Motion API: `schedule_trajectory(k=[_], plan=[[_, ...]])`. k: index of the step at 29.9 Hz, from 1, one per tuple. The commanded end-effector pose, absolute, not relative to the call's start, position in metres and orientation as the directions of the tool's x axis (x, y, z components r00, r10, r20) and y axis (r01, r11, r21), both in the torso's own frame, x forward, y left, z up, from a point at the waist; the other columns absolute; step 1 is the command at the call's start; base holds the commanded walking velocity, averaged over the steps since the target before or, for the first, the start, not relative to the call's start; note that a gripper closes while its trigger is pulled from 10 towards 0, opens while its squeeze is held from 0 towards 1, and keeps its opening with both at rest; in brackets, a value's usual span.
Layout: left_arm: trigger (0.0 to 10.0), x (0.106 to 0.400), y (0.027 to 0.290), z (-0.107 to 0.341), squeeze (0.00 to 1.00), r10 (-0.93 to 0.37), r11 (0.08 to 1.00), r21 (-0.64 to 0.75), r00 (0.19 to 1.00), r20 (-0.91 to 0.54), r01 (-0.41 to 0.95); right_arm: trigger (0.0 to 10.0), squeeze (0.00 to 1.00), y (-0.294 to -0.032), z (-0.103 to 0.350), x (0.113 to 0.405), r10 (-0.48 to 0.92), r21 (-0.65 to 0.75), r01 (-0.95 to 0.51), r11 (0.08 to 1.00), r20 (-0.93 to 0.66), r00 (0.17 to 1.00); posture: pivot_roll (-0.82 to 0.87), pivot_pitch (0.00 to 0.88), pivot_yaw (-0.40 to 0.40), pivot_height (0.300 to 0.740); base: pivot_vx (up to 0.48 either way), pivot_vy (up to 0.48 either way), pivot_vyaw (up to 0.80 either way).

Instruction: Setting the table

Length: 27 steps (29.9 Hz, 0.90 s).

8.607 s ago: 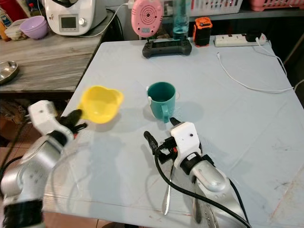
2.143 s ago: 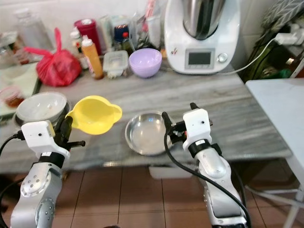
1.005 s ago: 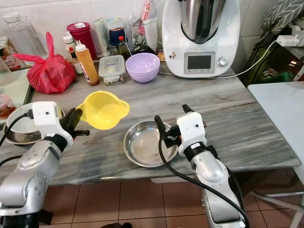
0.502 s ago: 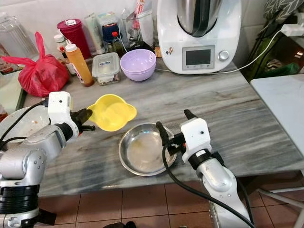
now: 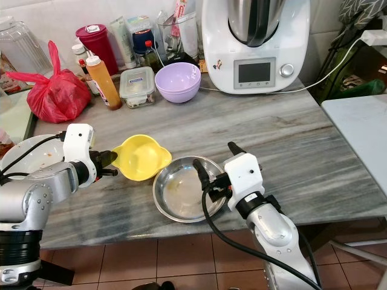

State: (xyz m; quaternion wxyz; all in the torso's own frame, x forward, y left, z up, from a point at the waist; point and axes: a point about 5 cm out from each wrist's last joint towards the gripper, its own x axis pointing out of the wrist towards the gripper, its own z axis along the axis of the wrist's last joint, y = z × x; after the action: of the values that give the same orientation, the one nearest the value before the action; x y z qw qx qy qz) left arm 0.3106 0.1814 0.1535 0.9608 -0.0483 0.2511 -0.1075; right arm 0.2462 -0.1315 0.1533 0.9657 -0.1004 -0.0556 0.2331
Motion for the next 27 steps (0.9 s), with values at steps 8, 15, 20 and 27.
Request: schedule_trajectory(k=[8, 15, 20, 27], plan=[[10.0, 0.307, 0.184, 0.158, 1.00, -0.229, 0.973, -0.110, 0.840, -0.493, 0.201, 10.0, 0.00, -0.124, 0.151, 0.244, 0.509, -0.198, -0.494, 0.847, 0.034, 0.860, -0.12, 0.091, 0.133, 0.740, 0.000, 0.000, 0.00], [10.0, 0.308, 0.188, 0.169, 1.00, -0.204, 0.978, -0.064, 0.866, -0.457, 0.197, 10.0, 0.00, -0.124, 0.151, 0.243, 0.509, -0.192, -0.494, 0.848, 0.031, 0.860, -0.12, 0.091, 0.133, 0.740, 0.000, 0.000, 0.00], [10.0, 0.305, 0.195, 0.183, 1.00, -0.170, 0.983, -0.002, 0.900, -0.402, 0.185, 10.0, 0.00, -0.124, 0.150, 0.244, 0.514, -0.186, -0.500, 0.846, 0.029, 0.858, -0.11, 0.091, 0.127, 0.740, 0.000, 0.000, 0.00], [10.0, 0.288, 0.192, 0.203, 1.00, -0.206, 0.978, -0.020, 0.962, -0.178, 0.206, 10.0, 0.00, -0.125, 0.147, 0.244, 0.522, -0.163, -0.514, 0.842, 0.006, 0.853, -0.10, 0.092, 0.114, 0.740, 0.000, 0.000, 0.00]])
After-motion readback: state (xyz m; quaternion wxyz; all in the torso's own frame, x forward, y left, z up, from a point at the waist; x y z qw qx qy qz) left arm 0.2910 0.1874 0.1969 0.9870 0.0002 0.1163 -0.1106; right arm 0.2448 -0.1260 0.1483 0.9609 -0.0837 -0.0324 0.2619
